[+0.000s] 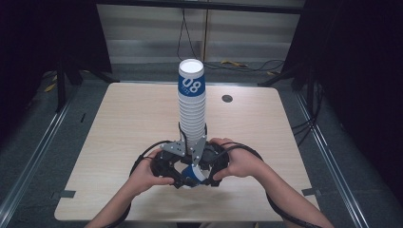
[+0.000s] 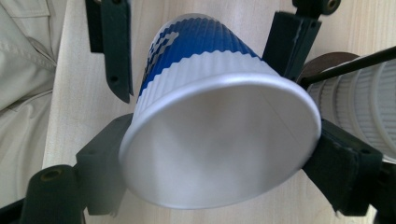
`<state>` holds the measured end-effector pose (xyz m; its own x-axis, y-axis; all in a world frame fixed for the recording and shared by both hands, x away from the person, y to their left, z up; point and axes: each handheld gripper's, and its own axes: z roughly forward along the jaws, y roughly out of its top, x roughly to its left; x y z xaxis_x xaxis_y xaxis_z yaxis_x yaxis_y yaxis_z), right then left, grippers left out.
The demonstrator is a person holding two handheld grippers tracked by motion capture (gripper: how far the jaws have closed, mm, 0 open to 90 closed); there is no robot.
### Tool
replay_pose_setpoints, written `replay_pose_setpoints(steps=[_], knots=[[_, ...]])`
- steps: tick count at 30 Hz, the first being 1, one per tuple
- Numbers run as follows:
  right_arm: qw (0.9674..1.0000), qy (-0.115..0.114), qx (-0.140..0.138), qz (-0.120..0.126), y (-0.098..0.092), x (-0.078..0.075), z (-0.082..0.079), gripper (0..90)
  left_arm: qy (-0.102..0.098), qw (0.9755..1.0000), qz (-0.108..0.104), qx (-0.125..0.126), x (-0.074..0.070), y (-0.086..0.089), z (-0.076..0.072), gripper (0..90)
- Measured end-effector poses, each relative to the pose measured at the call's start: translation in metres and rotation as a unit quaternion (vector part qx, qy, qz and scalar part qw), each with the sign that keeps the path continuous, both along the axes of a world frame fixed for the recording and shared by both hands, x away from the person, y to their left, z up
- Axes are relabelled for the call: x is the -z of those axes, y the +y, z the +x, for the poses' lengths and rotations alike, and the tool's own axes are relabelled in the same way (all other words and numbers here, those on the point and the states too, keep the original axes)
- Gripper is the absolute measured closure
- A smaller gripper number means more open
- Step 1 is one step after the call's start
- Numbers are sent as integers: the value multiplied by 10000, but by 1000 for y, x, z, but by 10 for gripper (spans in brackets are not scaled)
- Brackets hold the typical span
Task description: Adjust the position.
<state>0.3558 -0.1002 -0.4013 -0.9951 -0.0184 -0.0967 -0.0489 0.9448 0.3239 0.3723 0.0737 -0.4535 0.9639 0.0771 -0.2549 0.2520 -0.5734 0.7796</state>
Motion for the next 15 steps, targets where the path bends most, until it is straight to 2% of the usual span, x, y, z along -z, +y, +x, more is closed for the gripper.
replay_pose_setpoints(steps=[4, 15], knots=[[10000, -57, -10, 22, 0, -3, -1, 161, 39, 10000, -55, 5, 1, -3, 0, 173], [9996, -175, -237, 34, 4, -5, -3, 160, -86, 9999, -129, 66, 1, -2, -1, 216]])
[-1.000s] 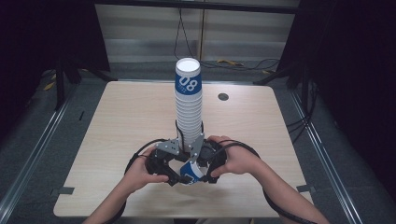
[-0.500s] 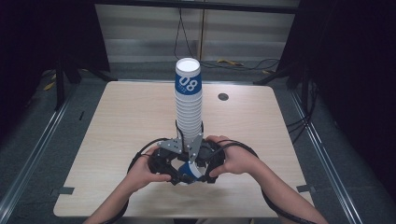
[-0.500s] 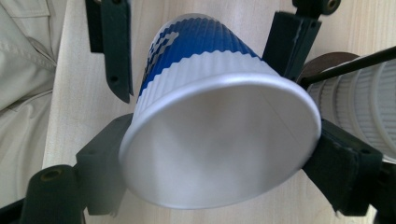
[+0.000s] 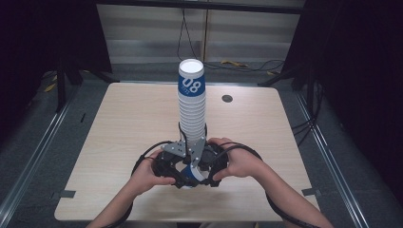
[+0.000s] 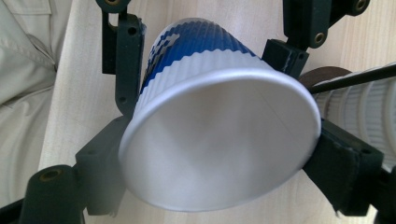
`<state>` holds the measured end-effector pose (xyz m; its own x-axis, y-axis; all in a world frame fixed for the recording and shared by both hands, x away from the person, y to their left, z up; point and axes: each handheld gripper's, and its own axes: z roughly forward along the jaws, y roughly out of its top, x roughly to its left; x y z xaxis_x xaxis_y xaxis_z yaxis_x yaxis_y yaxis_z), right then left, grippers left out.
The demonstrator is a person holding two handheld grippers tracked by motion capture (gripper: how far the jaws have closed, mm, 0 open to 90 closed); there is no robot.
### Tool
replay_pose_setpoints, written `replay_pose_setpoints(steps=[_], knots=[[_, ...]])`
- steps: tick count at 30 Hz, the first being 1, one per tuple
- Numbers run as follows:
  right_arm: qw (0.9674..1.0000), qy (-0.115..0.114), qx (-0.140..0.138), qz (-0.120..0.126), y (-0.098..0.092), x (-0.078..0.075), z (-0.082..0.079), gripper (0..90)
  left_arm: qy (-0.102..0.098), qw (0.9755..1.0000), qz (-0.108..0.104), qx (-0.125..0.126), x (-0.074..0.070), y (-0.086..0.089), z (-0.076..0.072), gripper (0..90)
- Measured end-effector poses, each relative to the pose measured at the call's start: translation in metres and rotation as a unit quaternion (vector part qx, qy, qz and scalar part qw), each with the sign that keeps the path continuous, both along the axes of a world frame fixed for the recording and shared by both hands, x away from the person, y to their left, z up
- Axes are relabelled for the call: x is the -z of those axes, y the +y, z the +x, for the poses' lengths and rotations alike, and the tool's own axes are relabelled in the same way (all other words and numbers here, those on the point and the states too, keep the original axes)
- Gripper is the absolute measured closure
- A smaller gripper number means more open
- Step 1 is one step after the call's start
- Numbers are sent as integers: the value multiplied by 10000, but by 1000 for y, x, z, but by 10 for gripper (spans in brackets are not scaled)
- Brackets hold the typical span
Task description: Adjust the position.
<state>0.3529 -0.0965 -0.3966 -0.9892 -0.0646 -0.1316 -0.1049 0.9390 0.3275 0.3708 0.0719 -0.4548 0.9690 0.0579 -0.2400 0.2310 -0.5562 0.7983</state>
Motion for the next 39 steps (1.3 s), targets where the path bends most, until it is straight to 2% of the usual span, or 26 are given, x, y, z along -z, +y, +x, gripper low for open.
replay_pose_setpoints(steps=[9, 13, 14, 18, 26, 30, 37, 39], knots=[[9999, -70, 28, 94, -1, 1, 0, 150, -49, 9999, -82, 65, 1, 4, 1, 221], [9998, -44, 0, 175, -2, 2, 1, 148, -66, 9999, -121, 93, 2, 6, 1, 223], [9998, -12, 96, 179, -3, 2, 0, 148, -66, 9998, -146, 94, 2, 6, 2, 224], [9997, 21, 137, 223, -4, 2, 0, 147, -78, 9998, -119, 117, 2, 8, 1, 228], [9996, 45, 69, 257, -6, 2, 1, 145, -63, 9998, -180, 112, 2, 9, 1, 231], [9994, 64, 228, 264, -9, 3, 0, 145, -79, 9997, -207, 112, 2, 9, 2, 232], [9993, 67, 230, 286, -13, 6, 3, 144, -108, 9998, -147, 110, 3, 11, 3, 233], [9989, 121, 321, 309, -15, 6, 2, 143, -80, 9998, -159, 75, 4, 11, 3, 233]])
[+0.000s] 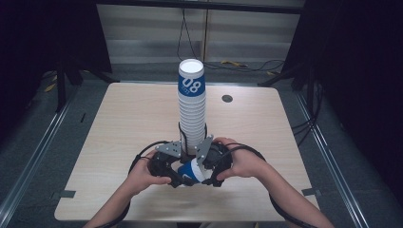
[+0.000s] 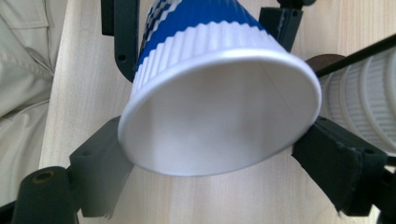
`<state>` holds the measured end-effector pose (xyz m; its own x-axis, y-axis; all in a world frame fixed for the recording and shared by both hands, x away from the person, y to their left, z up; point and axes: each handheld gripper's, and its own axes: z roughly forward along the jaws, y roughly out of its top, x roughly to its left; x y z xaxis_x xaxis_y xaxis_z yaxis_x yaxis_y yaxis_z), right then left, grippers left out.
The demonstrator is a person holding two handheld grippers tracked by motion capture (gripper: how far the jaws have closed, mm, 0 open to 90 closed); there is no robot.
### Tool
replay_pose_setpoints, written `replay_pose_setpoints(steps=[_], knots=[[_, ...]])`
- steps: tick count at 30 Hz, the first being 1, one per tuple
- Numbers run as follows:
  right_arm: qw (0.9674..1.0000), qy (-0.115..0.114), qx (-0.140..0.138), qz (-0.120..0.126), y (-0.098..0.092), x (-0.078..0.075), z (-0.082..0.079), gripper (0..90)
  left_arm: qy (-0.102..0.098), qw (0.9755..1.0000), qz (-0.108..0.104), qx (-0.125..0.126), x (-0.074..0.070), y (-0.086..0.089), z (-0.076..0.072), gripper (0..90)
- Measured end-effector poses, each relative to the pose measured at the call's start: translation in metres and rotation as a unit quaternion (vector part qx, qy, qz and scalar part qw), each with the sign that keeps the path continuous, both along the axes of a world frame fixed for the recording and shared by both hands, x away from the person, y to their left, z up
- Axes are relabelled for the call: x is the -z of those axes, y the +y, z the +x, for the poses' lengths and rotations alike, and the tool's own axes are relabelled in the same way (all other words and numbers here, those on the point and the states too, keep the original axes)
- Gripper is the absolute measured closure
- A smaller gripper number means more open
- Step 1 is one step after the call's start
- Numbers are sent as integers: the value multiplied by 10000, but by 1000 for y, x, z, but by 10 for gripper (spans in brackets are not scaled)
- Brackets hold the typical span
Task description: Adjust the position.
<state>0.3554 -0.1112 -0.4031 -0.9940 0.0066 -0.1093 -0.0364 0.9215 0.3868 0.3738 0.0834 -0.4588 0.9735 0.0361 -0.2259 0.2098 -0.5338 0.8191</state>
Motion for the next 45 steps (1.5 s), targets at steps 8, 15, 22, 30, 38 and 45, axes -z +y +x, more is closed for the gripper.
replay_pose_setpoints(steps=[8, 15, 22, 30, 38, 45], knots=[[9999, 17, 132, -69, -9, 4, 1, 146, 16, 9998, -32, -181, 4, 8, 5, 233], [9998, -7, 170, -37, -10, 6, 2, 148, 25, 9998, -50, -186, 5, 8, 4, 231], [9997, -110, 228, 25, -8, 5, 4, 155, 56, 9998, -89, -176, 5, 7, 4, 230], [9996, -156, 209, 110, -9, 3, 4, 154, 98, 9997, -136, -176, 5, 7, 4, 230], [9994, -274, 114, 203, -7, 1, 4, 143, 125, 9996, -166, -164, 5, 7, 5, 229], [9994, -278, 55, 198, -6, 1, 4, 129, 48, 9998, -175, -90, 4, 6, 4, 229]])
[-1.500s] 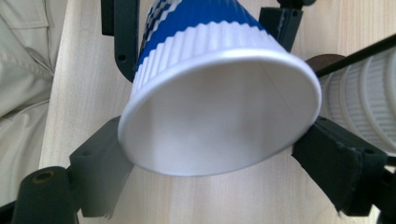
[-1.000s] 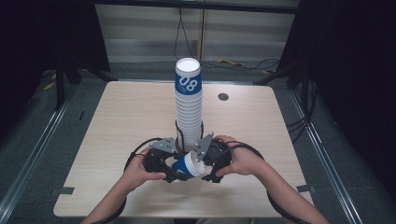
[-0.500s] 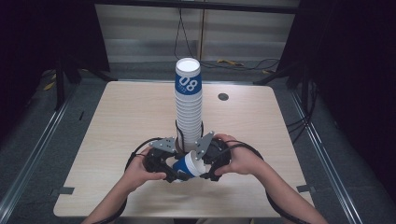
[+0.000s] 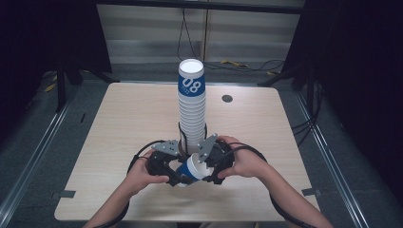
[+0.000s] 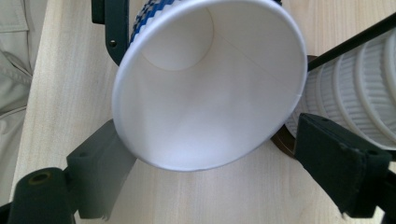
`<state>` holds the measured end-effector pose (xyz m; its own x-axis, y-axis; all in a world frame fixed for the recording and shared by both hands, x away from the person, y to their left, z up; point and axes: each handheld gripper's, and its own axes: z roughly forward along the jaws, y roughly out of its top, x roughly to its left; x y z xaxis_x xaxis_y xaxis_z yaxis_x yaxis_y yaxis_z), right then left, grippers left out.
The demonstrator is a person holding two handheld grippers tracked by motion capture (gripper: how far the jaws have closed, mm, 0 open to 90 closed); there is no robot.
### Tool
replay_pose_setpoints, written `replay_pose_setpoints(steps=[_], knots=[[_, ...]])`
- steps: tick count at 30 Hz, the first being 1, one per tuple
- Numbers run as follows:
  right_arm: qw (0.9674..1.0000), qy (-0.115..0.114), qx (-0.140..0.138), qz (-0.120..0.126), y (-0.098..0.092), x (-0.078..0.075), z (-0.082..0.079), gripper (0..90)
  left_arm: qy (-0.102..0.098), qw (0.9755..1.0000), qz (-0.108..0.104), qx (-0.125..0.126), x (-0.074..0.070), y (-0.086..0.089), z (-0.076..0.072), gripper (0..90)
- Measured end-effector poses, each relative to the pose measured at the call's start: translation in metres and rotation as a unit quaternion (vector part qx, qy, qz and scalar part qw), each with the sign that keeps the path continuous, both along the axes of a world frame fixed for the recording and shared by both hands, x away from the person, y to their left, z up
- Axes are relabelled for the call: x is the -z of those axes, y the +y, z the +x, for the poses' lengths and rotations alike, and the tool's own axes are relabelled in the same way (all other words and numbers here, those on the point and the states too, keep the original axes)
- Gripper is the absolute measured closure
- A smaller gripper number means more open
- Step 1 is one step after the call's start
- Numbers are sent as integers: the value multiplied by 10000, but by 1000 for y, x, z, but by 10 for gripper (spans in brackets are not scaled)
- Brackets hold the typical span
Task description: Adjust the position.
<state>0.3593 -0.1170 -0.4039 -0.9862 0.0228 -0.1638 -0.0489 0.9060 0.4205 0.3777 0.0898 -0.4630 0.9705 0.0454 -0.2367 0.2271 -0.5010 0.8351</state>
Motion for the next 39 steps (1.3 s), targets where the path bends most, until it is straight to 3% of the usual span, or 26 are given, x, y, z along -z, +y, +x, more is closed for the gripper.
replay_pose_setpoints(steps=[10, 20, 25, 39], knots=[[9999, 3, -154, -8, 4, 1, -1, 164, -163, 9999, 5, 50, 0, 1, 0, 230], [9995, -86, -285, -106, 5, -1, -1, 179, -150, 9998, 47, 83, 2, 0, 0, 227], [9995, -48, -206, -229, 3, 0, -3, 179, -184, 9994, 274, 61, 4, -1, 0, 200], [9986, 1, -178, -495, 3, 3, -2, 159, -195, 9989, 427, 11, 6, 3, 1, 171]])
